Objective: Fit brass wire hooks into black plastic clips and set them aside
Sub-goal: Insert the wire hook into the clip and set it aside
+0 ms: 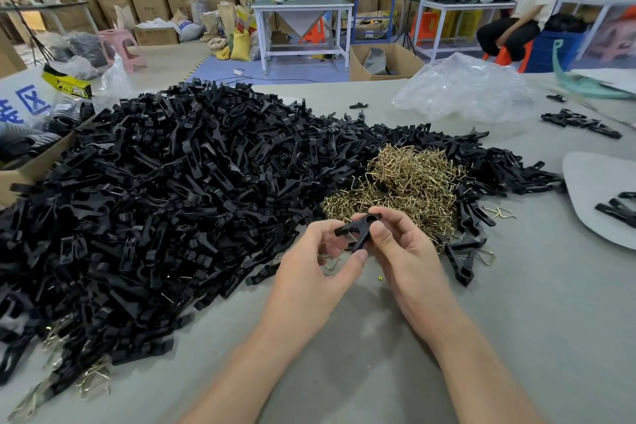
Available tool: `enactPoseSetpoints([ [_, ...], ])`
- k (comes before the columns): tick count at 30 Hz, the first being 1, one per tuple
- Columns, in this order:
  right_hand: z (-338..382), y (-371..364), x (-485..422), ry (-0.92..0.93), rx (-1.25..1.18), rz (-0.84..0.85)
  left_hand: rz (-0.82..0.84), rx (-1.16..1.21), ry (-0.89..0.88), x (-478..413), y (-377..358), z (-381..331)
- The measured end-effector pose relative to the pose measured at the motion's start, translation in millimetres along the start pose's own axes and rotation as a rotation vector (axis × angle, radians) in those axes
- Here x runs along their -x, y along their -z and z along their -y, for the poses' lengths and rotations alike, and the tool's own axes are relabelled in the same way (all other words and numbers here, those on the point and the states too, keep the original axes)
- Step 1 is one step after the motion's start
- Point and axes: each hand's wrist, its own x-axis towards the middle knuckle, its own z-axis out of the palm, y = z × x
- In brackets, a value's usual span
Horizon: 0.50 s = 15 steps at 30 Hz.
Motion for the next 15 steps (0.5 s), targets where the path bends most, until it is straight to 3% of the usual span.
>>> enactPoseSetpoints([
  [6, -0.5, -3.5, 0.5, -0.023, -0.091, 0.042, -0.041, -0.126, -0.050, 2.2, -1.1, 2.5],
  [15, 6.2, -3.9, 8.6, 0.098, 0.247, -0.059, -0.013, -0.061, -0.001, -1.4, -15.1, -14.5],
])
